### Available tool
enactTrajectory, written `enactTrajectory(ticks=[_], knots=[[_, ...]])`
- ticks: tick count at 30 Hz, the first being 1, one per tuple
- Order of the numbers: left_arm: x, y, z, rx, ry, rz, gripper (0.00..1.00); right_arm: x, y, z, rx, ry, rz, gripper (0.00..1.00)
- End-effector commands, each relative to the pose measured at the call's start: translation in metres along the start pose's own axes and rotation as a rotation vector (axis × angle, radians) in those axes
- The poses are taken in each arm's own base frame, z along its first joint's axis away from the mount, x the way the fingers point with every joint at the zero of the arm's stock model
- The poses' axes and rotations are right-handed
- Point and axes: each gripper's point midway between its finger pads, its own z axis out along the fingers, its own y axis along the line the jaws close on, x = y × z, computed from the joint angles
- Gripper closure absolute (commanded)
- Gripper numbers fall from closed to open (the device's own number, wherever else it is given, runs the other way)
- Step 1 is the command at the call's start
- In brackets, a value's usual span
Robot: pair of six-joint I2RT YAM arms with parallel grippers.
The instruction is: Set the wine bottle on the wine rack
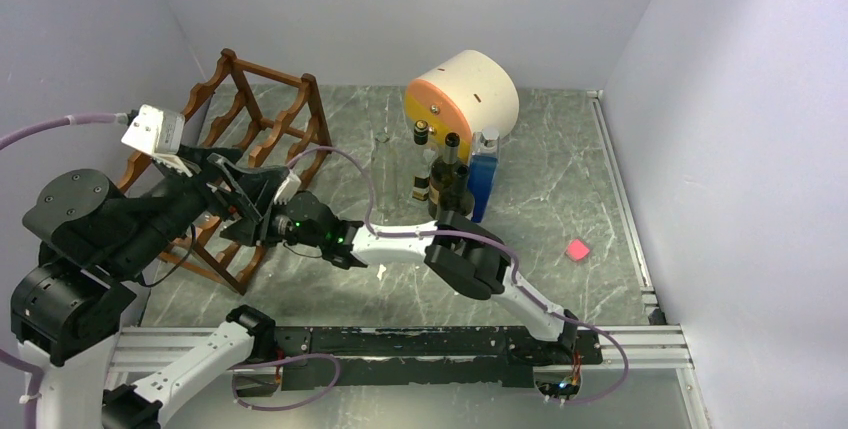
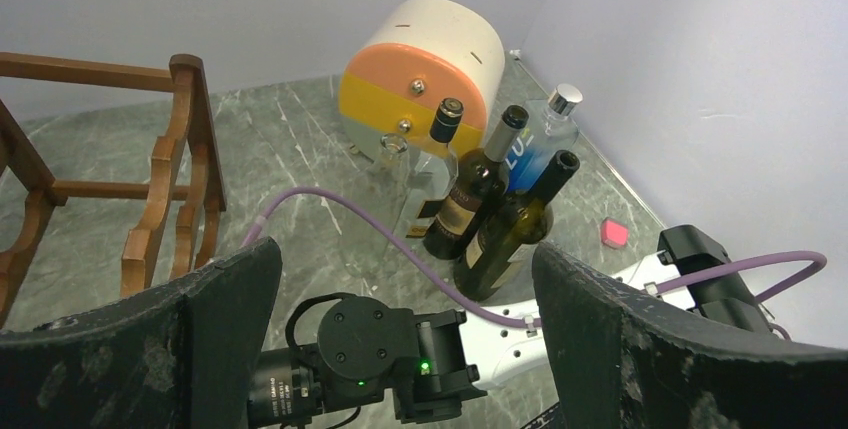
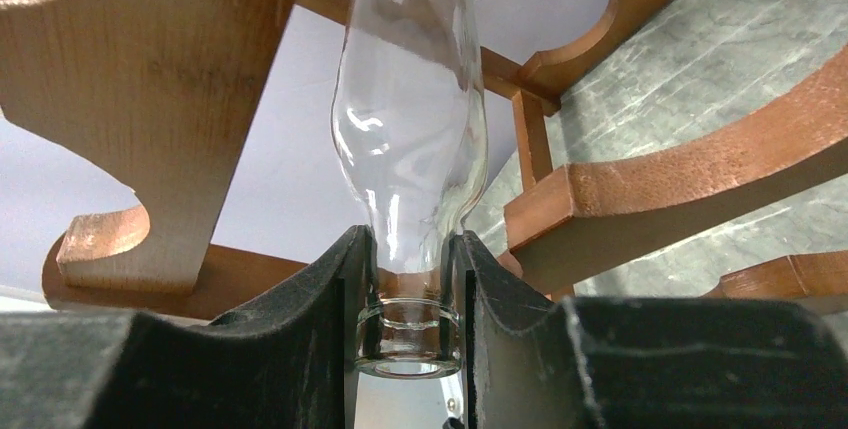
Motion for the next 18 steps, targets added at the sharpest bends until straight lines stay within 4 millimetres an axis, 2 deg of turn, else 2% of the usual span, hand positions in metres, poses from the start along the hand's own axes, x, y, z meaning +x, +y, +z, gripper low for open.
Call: enactTrajectory(ticks=[1, 7, 15, 18], knots=[[-0.002, 0.0, -0.001, -0.009, -0.002, -0.015, 0.01, -0.019, 0.035, 0.008, -0.074, -0.068, -0.02, 0.96], [-0.002, 0.001, 0.002, -0.014, 0.009, -0.012, 0.01, -0.014, 0.031, 0.009, -0.057, -0.055, -0.025, 0.65], [0.001, 0.003, 0.003, -0.021, 0.024, -0.008, 0.01, -0.008, 0.024, 0.003, -0.037, -0.035, -0.026, 0.37], [0.001, 0.003, 0.001, -0.025, 0.022, -0.007, 0.01, -0.006, 0.018, 0.001, -0.009, -0.024, -0.02, 0.34]])
